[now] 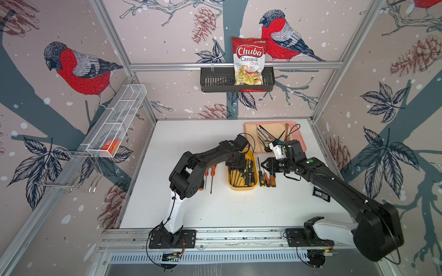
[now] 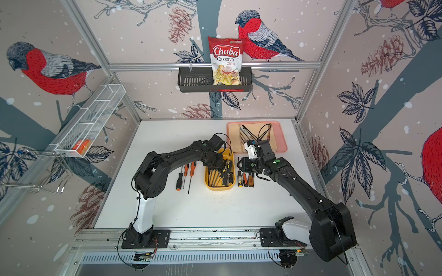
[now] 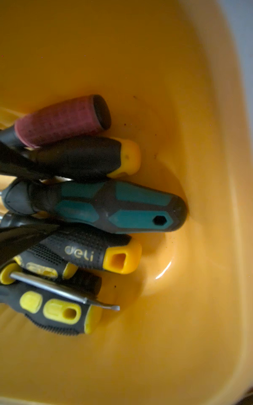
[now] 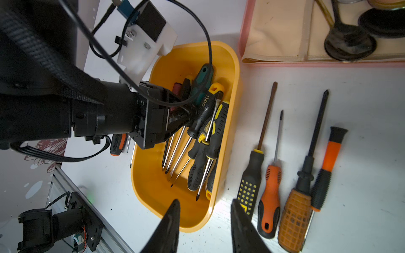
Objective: Take out the screwdriver from the storage box
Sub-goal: Pick up the screwdriver from the storage box.
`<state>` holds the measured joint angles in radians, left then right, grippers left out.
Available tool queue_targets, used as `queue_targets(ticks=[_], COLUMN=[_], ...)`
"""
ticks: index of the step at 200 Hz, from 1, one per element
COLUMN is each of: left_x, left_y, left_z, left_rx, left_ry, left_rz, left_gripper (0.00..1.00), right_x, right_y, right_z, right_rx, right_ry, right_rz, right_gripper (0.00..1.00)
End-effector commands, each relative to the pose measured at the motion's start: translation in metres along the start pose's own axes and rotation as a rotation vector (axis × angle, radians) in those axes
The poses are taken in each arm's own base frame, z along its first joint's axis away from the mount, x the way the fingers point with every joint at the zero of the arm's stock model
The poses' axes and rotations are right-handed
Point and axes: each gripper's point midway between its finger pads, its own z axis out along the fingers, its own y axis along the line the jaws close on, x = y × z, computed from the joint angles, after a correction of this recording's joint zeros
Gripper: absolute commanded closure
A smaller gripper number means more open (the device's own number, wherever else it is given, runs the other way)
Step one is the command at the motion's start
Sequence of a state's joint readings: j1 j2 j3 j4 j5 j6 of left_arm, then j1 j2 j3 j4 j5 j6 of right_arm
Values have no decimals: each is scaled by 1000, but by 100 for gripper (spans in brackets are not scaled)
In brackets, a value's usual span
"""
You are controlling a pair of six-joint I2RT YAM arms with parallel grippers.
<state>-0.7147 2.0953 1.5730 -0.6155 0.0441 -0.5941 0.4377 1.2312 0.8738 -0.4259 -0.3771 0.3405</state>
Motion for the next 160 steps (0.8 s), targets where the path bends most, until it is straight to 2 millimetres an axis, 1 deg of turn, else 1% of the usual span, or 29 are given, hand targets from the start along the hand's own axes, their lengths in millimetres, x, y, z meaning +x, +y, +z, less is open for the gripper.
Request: queue_targets(ticks=[1, 67, 103, 130, 160], left_x=[6, 12, 12, 9, 2], left_y=[7, 15, 15, 13, 8], left_z=[7, 21, 23, 13, -9], left_rx=[-36, -64, -69, -61, -42], left_ry=[18, 42, 45, 30, -6], left_rz=[15, 30, 39, 45, 49], left_gripper=[63, 65, 74, 80, 81], right_x=[-2, 1, 1, 2, 4], right_y=[4, 3, 2, 2, 4], right_z=[-1, 0, -1, -1, 0], right_rx=[-21, -20, -16, -17, -32], right_ry=[-11, -8, -15, -14, -7], right_rz=[-5, 9, 14, 19, 15], right_gripper=[61, 61, 61, 61, 61])
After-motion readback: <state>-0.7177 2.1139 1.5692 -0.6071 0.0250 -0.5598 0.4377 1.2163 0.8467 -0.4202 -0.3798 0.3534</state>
